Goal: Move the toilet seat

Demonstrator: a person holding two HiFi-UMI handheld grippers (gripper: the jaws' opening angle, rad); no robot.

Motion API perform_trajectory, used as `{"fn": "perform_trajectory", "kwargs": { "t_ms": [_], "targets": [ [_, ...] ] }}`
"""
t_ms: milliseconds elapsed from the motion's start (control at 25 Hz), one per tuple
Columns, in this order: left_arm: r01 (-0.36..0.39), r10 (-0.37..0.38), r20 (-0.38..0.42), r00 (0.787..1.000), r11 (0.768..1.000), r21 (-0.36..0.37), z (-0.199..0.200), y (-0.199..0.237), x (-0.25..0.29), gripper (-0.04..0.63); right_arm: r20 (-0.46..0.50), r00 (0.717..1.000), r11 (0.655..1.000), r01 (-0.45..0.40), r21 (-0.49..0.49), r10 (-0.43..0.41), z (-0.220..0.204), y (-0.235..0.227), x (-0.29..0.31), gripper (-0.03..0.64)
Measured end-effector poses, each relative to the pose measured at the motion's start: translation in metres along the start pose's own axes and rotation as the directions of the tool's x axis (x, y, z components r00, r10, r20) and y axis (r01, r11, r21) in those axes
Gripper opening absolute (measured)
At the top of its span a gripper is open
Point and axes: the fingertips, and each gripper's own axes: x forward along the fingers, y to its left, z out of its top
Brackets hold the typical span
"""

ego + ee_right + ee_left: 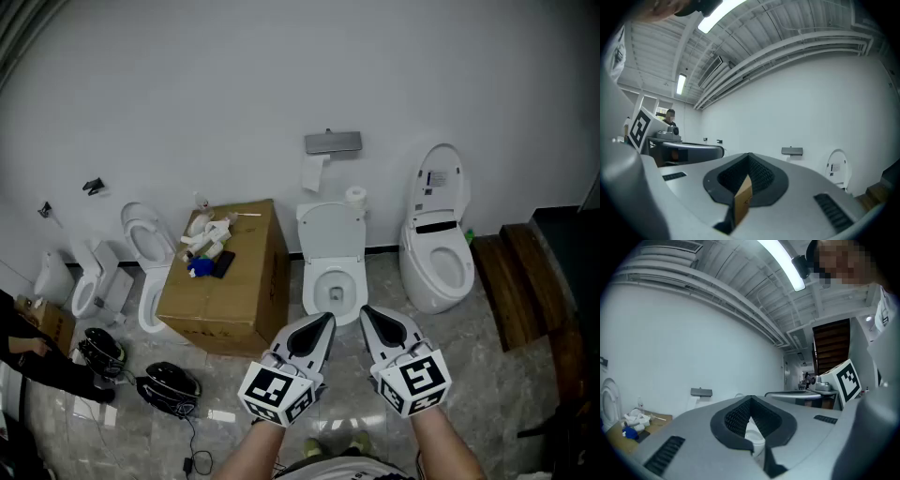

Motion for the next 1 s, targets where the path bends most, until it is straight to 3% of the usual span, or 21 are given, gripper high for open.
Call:
{"fn": "perform_trajectory", "kwargs": {
  "t_ms": [400, 560, 720, 1000],
  "targets": [
    [0.001, -0.001, -0.018, 1.0, 1.0, 0.015, -0.012, -0.01, 0.017, 0.006, 0.009, 1.0, 1.0, -0.017, 0.018, 0.017, -0.007, -0.017, -0.006, 0.011],
    [-0.007, 0.007, -0.009, 1.0, 1.0, 0.007, -0.015, -0.009, 0.021, 0.006, 0.059, 0.998, 0.999, -0.025, 0.027, 0.023, -0.001, -0.024, -0.009, 0.012],
    [-0.049, 0.049, 0.001, 0.999, 0.999, -0.014, -0.02, 0.005, 0.023, 0.006, 0.092, 0.995, 0.998, -0.027, 0.049, 0.022, 0.002, -0.039, -0.011, 0.012],
    [-0.122, 0.122, -0.012, 0.992, 0.992, 0.028, -0.037, 0.025, 0.022, 0.006, 0.12, 0.992, 0.999, -0.038, 0.036, 0.033, -0.007, -0.045, 0.002, 0.013]
  ]
}}
